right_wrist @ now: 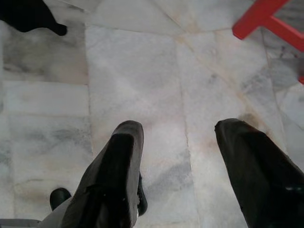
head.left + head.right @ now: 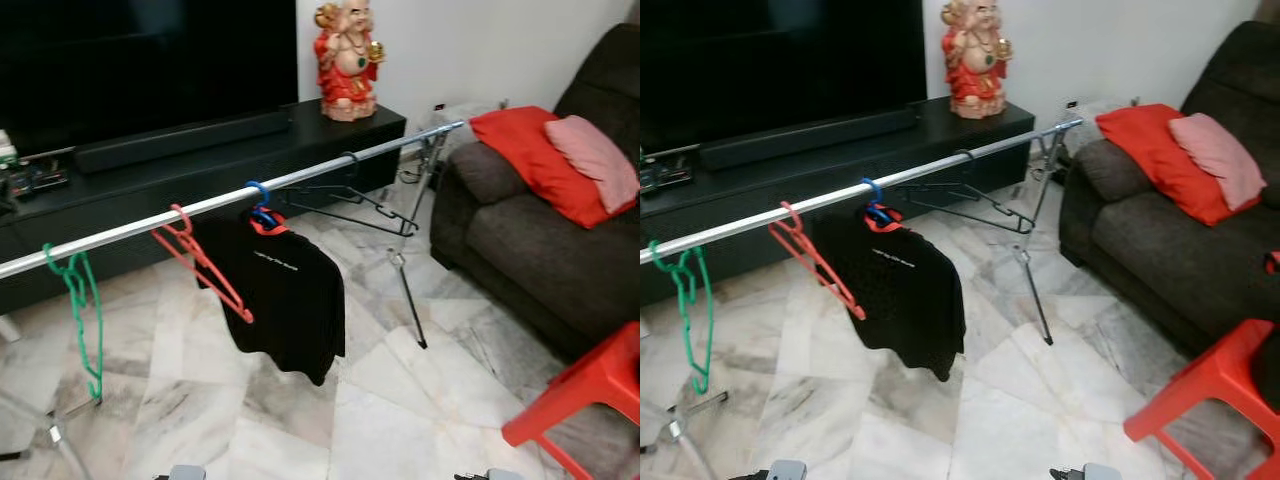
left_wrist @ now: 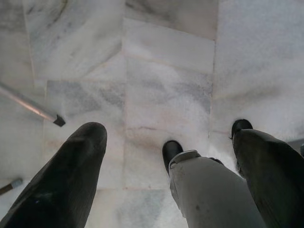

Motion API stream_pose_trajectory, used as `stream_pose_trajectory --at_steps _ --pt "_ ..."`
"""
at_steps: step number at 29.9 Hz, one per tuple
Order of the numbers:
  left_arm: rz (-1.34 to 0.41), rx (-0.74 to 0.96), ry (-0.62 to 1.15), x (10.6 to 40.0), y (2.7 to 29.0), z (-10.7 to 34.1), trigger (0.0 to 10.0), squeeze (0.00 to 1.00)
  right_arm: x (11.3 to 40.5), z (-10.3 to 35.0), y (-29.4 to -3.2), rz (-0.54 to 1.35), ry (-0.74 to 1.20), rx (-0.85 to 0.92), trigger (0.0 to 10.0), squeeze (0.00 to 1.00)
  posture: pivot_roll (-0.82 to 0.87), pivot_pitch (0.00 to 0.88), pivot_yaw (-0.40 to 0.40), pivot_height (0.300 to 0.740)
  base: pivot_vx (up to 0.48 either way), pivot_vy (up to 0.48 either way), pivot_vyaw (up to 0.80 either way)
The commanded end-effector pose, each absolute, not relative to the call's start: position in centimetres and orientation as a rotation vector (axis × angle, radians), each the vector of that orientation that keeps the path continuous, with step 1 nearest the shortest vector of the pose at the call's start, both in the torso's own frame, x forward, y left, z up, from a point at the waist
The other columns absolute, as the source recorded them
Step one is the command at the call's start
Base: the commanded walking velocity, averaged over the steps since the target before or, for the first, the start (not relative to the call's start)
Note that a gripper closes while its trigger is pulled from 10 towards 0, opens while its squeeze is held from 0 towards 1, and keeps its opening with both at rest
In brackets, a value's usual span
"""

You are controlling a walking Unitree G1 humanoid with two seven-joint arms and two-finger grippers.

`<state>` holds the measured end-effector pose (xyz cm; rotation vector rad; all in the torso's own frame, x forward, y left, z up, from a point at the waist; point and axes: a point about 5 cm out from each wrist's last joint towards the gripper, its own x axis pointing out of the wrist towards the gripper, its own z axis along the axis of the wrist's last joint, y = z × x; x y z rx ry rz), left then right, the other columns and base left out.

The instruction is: Hang hanger

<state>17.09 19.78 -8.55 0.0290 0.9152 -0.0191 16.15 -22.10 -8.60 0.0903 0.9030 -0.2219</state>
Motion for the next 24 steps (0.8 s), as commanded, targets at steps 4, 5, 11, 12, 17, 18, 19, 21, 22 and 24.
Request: stream_pose_trajectory --at_steps 4,5,11,12,17,18,19,21,22,24 --pt "-0.012 0.047 0.931 16.81 19.92 -8.69 10.0 0.00 16.22 -8.57 -22.08 -0.222 0.900 0.088 10.0 0.00 0.03 0.004 0.009 0.740 0.000 -0.450 -0.77" --pt "-0.013 0.046 0.931 16.82 19.90 -8.69 10.0 0.00 16.24 -8.56 -22.08 -0.221 0.900 0.088 10.0 0.00 0.03 0.004 0.009 0.740 0.000 -0.465 -0.77" --pt "-0.002 0.016 0.934 16.73 19.88 -8.74 10.0 0.00 16.39 -8.49 -22.10 -0.215 0.896 0.085 10.0 0.00 0.03 0.012 0.009 0.740 0.000 -0.077 -0.76" --pt "0.001 0.011 0.933 16.70 19.90 -8.74 10.0 0.00 16.40 -8.49 -22.10 -0.216 0.896 0.084 10.0 0.00 0.03 0.012 0.009 0.740 0.000 0.000 -0.76" --pt "0.003 0.009 0.932 16.69 19.93 -8.74 10.0 0.00 16.42 -8.48 -22.13 -0.218 0.897 0.084 10.0 0.00 0.03 0.019 0.009 0.740 0.000 0.000 -0.76" --pt "0.003 0.009 0.931 16.69 19.94 -8.73 10.0 0.00 16.43 -8.48 -22.13 -0.218 0.897 0.084 10.0 0.00 0.03 0.019 0.009 0.740 0.000 0.000 -0.76" --pt "0.003 0.009 0.931 16.68 19.94 -8.74 10.0 0.00 16.44 -8.48 -22.10 -0.217 0.897 0.084 10.0 0.00 0.03 0.016 0.011 0.740 0.000 0.000 -0.76" --pt "-0.003 0.004 0.930 16.68 19.89 -8.74 10.0 0.00 16.50 -8.47 -22.04 -0.216 0.896 0.086 10.0 0.00 0.03 0.019 0.012 0.740 0.000 0.000 -0.76" --pt "-0.005 0.005 0.929 16.69 19.88 -8.73 10.0 0.00 16.52 -8.46 -22.02 -0.216 0.895 0.086 10.0 0.00 0.03 0.019 0.013 0.740 0.000 0.000 -0.76" --pt "-0.004 0.002 0.924 16.76 19.85 -8.69 10.0 0.00 16.56 -8.45 -22.01 -0.215 0.894 0.087 10.0 0.00 0.03 0.020 0.012 0.740 0.000 0.000 -0.76"
